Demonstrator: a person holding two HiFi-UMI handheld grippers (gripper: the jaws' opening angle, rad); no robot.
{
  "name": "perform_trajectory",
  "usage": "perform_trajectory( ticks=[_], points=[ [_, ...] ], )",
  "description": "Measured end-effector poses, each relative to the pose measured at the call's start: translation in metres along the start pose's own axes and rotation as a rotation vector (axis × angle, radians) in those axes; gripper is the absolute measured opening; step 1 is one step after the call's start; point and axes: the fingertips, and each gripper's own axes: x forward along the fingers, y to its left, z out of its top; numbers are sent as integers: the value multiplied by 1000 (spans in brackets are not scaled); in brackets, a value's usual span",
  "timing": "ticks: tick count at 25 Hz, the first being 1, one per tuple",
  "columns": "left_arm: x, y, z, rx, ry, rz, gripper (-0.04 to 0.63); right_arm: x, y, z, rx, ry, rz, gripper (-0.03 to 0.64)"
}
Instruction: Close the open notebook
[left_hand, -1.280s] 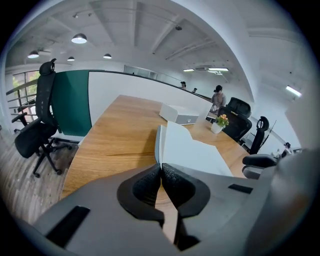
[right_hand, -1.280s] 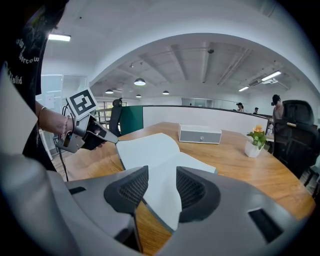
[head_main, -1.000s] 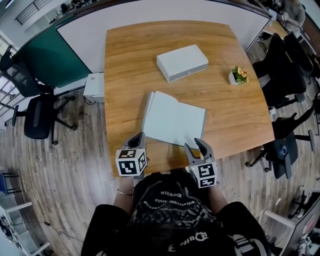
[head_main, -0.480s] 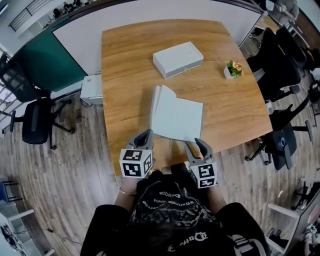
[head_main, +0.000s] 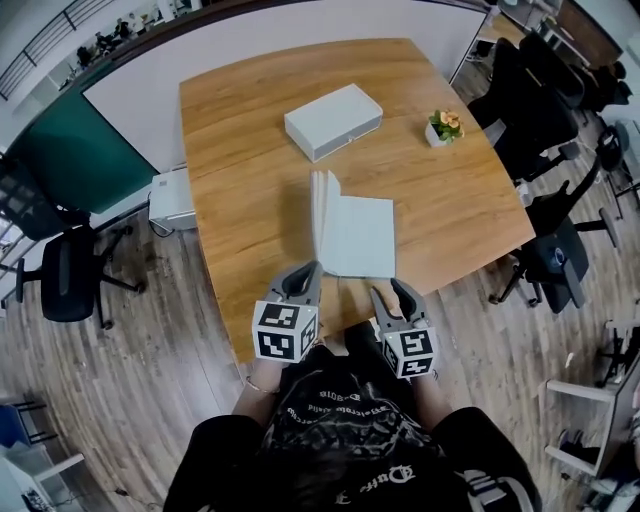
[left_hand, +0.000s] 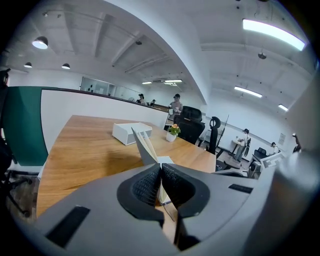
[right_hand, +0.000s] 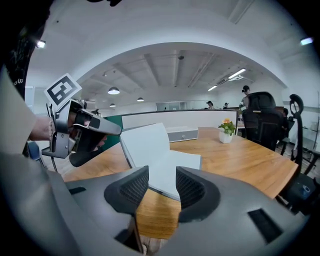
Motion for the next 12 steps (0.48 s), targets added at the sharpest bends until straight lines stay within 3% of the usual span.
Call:
perform_trajectory(
  ticks=[12],
  points=[
    [13,-28,4,23,6,-148,29,-12,-8,-7,62,-14,-82,175]
  ],
)
